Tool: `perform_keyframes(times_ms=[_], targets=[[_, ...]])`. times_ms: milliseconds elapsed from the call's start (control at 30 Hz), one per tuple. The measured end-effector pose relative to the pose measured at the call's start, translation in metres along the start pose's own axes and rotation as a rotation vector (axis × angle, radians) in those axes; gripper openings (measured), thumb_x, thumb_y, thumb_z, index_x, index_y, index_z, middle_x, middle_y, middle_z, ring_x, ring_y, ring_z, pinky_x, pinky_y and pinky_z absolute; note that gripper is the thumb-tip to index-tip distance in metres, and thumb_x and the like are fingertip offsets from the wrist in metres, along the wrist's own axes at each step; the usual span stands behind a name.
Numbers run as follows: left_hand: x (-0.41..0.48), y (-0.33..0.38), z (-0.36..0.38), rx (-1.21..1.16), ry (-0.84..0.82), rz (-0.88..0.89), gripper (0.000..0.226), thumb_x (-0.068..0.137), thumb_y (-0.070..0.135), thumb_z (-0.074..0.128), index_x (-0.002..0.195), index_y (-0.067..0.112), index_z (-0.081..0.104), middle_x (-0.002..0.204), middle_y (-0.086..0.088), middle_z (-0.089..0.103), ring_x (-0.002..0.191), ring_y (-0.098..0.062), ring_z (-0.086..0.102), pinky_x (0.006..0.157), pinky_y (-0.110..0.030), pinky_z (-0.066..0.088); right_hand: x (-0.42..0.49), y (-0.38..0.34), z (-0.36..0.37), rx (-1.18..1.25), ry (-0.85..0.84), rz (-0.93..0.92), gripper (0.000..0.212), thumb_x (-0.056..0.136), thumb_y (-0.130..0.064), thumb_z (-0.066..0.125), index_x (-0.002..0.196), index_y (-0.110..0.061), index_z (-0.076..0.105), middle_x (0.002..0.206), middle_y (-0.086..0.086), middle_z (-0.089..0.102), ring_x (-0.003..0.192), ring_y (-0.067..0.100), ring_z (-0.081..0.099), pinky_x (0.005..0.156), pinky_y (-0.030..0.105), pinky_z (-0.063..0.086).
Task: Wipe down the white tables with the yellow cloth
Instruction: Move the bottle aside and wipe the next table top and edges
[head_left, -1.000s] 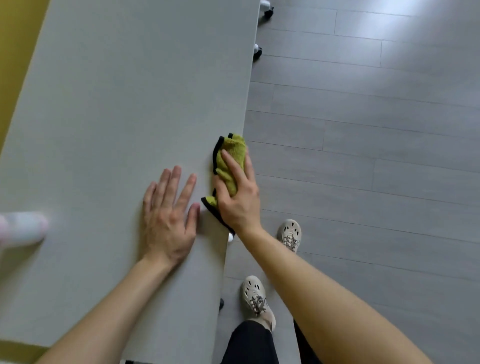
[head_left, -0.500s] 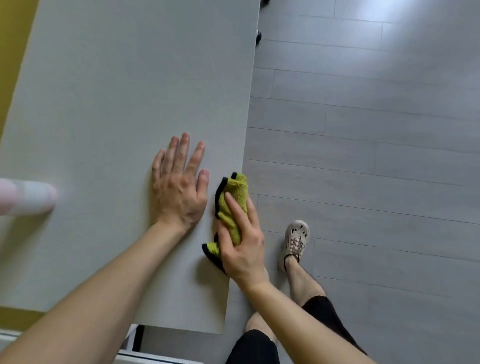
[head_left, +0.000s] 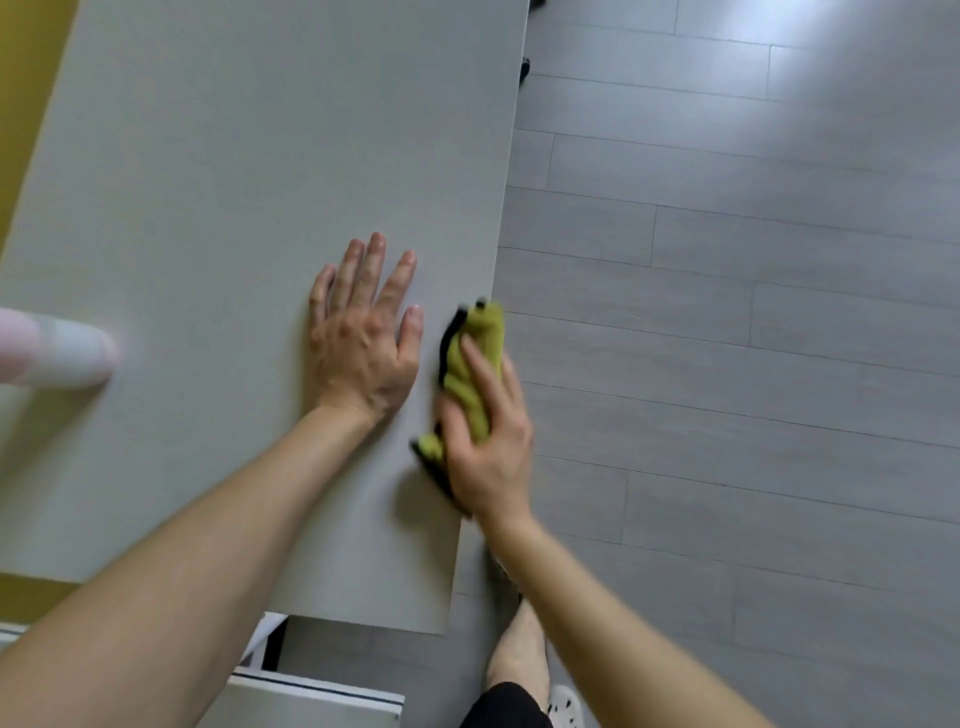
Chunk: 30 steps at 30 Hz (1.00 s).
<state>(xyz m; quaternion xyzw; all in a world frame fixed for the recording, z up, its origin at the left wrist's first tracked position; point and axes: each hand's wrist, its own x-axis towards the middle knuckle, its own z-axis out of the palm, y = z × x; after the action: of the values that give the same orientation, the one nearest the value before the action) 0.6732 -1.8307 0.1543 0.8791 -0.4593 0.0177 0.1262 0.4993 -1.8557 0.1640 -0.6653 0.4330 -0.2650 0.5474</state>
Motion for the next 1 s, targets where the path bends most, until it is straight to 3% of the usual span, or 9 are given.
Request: perform_keyframes(times_ms=[133,267,433,567,600,700,767,833,1000], targets=[[0.000,0.002,-0.006,-0.032,-0.025,-0.015,0.059,0.108,0.042,0.042,0.165,0.026,0.048,0.178,-0.009,0.033,0.167,-0.028,0.026,0.135,-0.052,0.016,-0.081,0.007,-0.011,0.018,-0.083,0.063,0.064,0.094,-0.017,0.073,0.151,-0.045,0.062,0.169,-0.008,0.045,0.155,0.001,0.041,0.125,0.027,0.040],[-0.005,-0.006,-0.006,-0.112,-0.059,-0.013,0.056,0.106,0.038,0.044,0.156,0.017,0.058,0.172,-0.017,0.041,0.163,-0.035,0.033,0.136,-0.054,0.017,-0.004,-0.012,0.012,0.019,0.041,0.068,0.057,0.098,-0.020,0.075,0.150,-0.042,0.064,0.168,-0.008,0.046,0.151,0.005,0.046,0.122,0.023,0.040],[-0.078,-0.007,-0.046,-0.209,-0.239,-0.070,0.061,0.100,0.039,0.051,0.157,0.018,0.058,0.174,-0.018,0.037,0.164,-0.033,0.030,0.136,-0.046,0.019,0.048,-0.015,0.018,-0.035,0.074,0.071,0.057,0.098,-0.026,0.073,0.151,-0.042,0.062,0.165,-0.004,0.050,0.151,0.015,0.047,0.122,0.034,0.043],[-0.165,-0.026,-0.083,-0.059,-0.324,-0.147,0.074,0.094,0.065,0.050,0.162,0.037,0.048,0.179,-0.010,0.027,0.167,-0.029,0.022,0.133,-0.053,0.020,-0.058,-0.002,0.011,-0.003,0.061,0.066,0.058,0.099,-0.022,0.074,0.151,-0.043,0.063,0.166,-0.003,0.049,0.152,0.006,0.041,0.114,0.005,0.029],[-0.181,-0.032,-0.090,-0.028,-0.368,-0.180,0.078,0.093,0.073,0.051,0.165,0.043,0.042,0.182,-0.007,0.020,0.168,-0.029,0.017,0.134,-0.054,0.017,-0.095,0.004,0.006,-0.015,0.045,0.066,0.059,0.098,-0.019,0.074,0.151,-0.042,0.063,0.165,-0.003,0.050,0.151,0.003,0.042,0.113,0.003,0.029],[-0.209,-0.043,-0.096,0.023,-0.536,-0.200,0.096,0.091,0.083,0.058,0.170,0.054,0.012,0.184,0.001,-0.009,0.170,-0.025,-0.007,0.136,-0.054,0.005,-0.184,0.019,-0.014,0.013,-0.047,0.077,0.064,0.095,-0.013,0.076,0.148,-0.046,0.064,0.159,-0.013,0.054,0.144,0.001,0.053,0.118,0.020,0.042],[-0.211,-0.046,-0.094,0.041,-0.572,-0.188,0.101,0.091,0.083,0.057,0.170,0.056,0.000,0.182,0.001,-0.018,0.169,-0.025,-0.014,0.137,-0.055,0.002,-0.193,0.019,-0.017,-0.006,-0.063,0.111,0.065,0.093,-0.012,0.075,0.146,-0.049,0.066,0.150,-0.019,0.058,0.132,0.001,0.060,0.115,0.027,0.049],[-0.207,-0.045,-0.091,0.058,-0.569,-0.192,0.103,0.091,0.082,0.057,0.170,0.055,-0.003,0.182,0.000,-0.019,0.169,-0.026,-0.014,0.137,-0.056,0.002,-0.173,0.011,-0.012,-0.048,-0.013,0.154,0.062,0.092,-0.015,0.074,0.143,-0.050,0.067,0.144,-0.016,0.061,0.124,0.003,0.063,0.113,0.032,0.052],[-0.206,-0.042,-0.091,0.082,-0.587,-0.193,0.101,0.094,0.083,0.052,0.169,0.054,-0.009,0.180,0.000,-0.024,0.168,-0.027,-0.019,0.137,-0.058,0.000,-0.120,-0.004,-0.001,-0.142,0.016,0.181,0.058,0.097,-0.026,0.071,0.148,-0.051,0.062,0.149,-0.008,0.059,0.129,0.018,0.062,0.110,0.041,0.054]])
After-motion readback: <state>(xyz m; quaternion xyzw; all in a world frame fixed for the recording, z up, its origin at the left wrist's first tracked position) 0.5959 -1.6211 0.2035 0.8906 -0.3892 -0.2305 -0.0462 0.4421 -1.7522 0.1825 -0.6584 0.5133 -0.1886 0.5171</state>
